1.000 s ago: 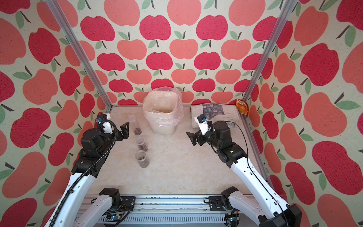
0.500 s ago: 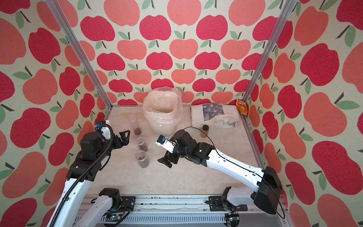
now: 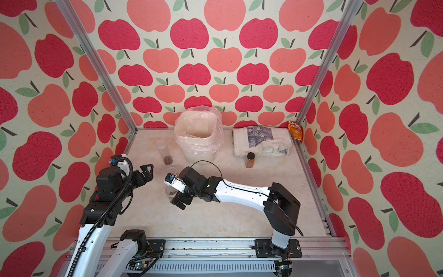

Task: Empty the moldy dried flower tea in the jars
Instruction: Pick up the jar from the center of the board.

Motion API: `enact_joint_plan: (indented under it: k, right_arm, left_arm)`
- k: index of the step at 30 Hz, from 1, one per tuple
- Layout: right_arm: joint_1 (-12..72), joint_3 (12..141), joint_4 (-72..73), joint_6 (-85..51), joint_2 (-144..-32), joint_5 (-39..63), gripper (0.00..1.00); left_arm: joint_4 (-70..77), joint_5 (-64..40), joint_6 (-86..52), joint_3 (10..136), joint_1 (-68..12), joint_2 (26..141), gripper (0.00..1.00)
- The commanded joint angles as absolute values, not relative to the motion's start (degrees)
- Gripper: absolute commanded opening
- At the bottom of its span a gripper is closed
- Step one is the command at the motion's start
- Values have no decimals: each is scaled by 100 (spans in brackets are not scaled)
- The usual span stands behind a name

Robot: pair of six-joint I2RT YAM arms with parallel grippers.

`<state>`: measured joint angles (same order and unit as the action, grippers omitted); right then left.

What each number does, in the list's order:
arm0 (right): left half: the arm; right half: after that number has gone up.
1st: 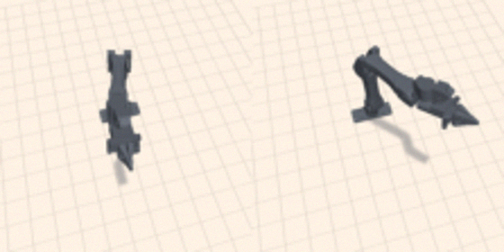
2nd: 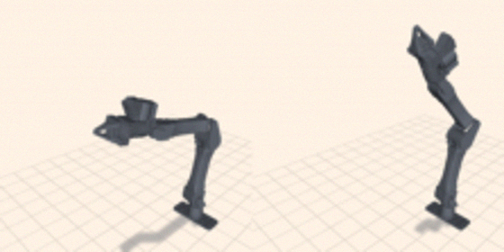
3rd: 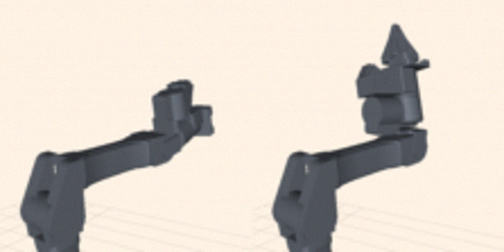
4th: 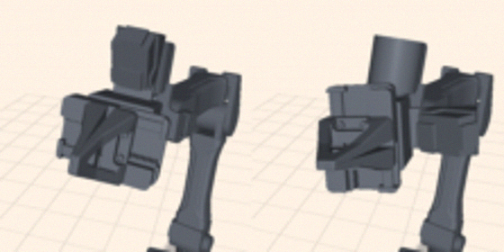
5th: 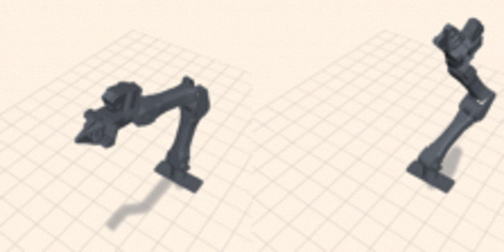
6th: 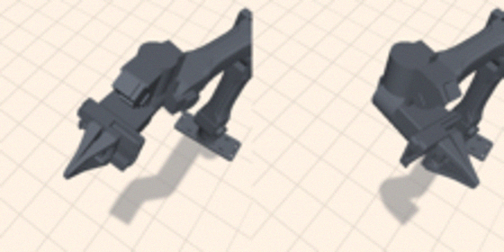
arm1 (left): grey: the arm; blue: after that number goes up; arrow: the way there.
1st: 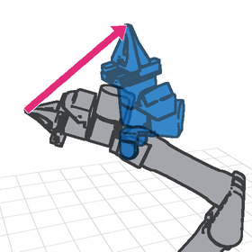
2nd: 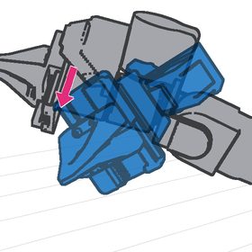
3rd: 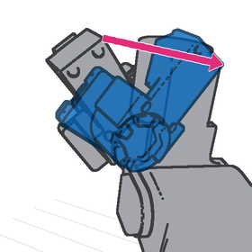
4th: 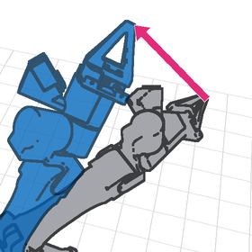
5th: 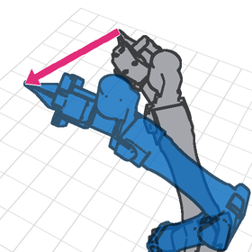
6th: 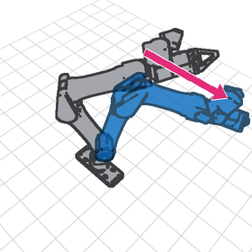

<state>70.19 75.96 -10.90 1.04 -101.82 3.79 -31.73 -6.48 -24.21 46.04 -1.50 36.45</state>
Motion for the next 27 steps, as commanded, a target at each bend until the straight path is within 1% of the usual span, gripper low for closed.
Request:
enact_joint_plan:
  k: [1, 5, 9, 13, 16, 21, 27]
  right_arm:
    - [7081, 7983, -1049, -256, -10545, -3, 99]
    - [7085, 8199, -904, -522, -10952, -60, 98]
    - [7091, 8331, -695, -741, -11225, -146, 92]
    - [7087, 8396, -524, -809, -11337, -298, 89]
    - [7092, 8411, -443, -821, -11399, -481, 84]
    - [7091, 8407, -327, -775, -11447, -562, 80]
    - [7091, 8261, -144, -707, -11319, -494, 64]
  left_arm:
    - [-3237, -672, -2446, 4553, -105, 3577, 99]
    - [-3210, -690, -2408, 4519, -88, 3538, 99]
    - [-3127, -734, -2398, 4457, -66, 3507, 100]
    - [-3048, -796, -2417, 4397, -48, 3500, 99]
    - [-3010, -813, -2433, 4351, -32, 3494, 99]
    - [-2931, -834, -2459, 4272, -22, 3445, 99]
    - [-2883, -812, -2461, 4245, -1, 3419, 99]
